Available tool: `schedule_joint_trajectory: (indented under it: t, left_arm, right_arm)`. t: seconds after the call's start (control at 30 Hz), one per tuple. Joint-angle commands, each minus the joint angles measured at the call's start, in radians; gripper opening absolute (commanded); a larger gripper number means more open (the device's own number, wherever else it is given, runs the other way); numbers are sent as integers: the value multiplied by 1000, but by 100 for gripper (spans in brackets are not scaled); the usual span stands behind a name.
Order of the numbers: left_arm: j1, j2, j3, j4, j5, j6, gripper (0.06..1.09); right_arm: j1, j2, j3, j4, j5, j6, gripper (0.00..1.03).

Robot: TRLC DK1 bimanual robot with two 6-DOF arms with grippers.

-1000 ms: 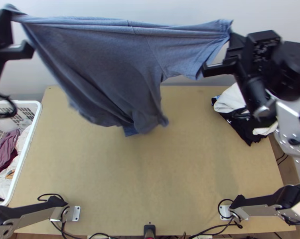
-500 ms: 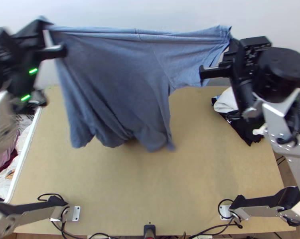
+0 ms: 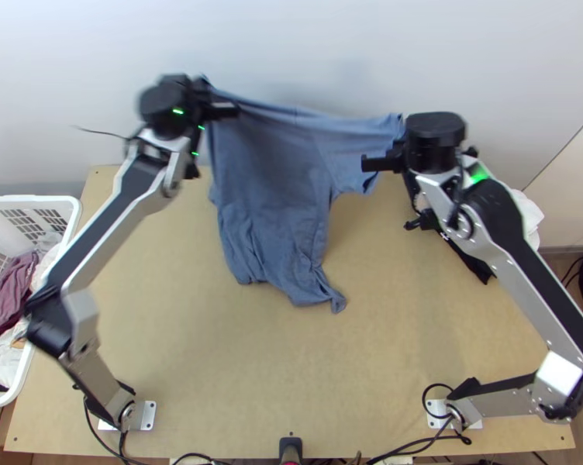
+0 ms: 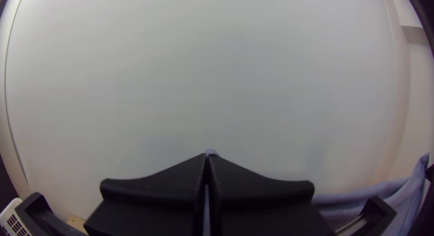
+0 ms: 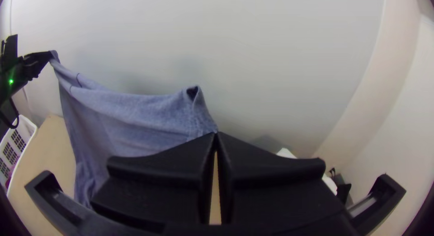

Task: Fold the t-shirt

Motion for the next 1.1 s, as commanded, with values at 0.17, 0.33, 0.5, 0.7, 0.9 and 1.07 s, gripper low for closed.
schedule_joint_trajectory:
  t: [0.17, 0.33, 0.5, 0.7, 0.9, 1.07]
  left_arm:
    - [-50, 291, -1, -6, 83, -160, 10]
    - [-46, 360, 56, -124, 121, -341, 19]
    - [-46, 385, 63, -268, 204, -470, 68]
    - [-79, 385, 171, -587, 436, -548, 104]
    - [-170, 313, 180, -744, 563, -511, 104]
    - [-303, 251, 183, -863, 601, -360, 103]
  right_arm:
    - [-211, 149, -189, 28, -196, 182, 3]
    - [-266, 185, -189, 36, -255, 272, 3]
    - [-297, 191, -235, 36, -304, 311, 3]
    - [-313, 199, -308, 38, -335, 323, 3]
    - [-321, 203, -356, 67, -347, 326, 3]
    - [-346, 208, -379, 88, -358, 328, 3]
